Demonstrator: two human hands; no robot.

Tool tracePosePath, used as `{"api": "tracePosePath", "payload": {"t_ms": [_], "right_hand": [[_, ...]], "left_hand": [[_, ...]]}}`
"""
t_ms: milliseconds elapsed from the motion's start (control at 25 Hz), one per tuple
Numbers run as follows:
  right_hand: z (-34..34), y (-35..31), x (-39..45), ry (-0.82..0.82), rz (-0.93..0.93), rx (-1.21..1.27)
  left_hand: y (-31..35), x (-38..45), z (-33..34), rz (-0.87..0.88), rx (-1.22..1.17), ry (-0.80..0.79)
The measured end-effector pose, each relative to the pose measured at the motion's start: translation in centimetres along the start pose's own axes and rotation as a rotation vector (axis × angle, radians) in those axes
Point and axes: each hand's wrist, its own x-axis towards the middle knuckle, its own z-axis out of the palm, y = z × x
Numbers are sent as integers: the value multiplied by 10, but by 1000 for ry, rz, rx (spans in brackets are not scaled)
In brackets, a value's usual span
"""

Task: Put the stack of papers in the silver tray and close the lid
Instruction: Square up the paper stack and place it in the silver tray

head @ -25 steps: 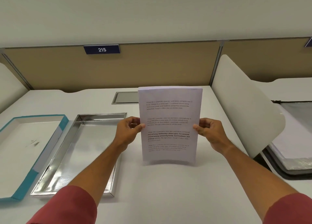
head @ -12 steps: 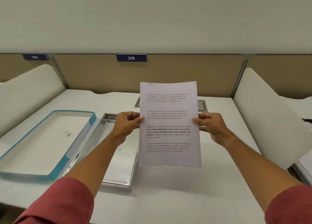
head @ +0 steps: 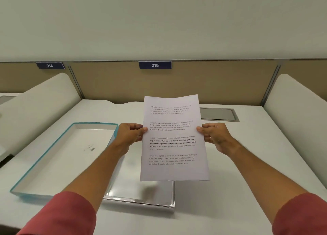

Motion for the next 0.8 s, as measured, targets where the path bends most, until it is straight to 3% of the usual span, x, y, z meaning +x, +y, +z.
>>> {"api": "tracePosePath", "payload": {"t_ms": [360, 800], "right_hand": [[105, 42, 2, 178, 160, -42], [149, 84, 12, 335, 304, -218]], "left_hand": [[-39, 44, -83, -151, 28, -87], [-83, 59, -93, -271, 206, 5]]}}
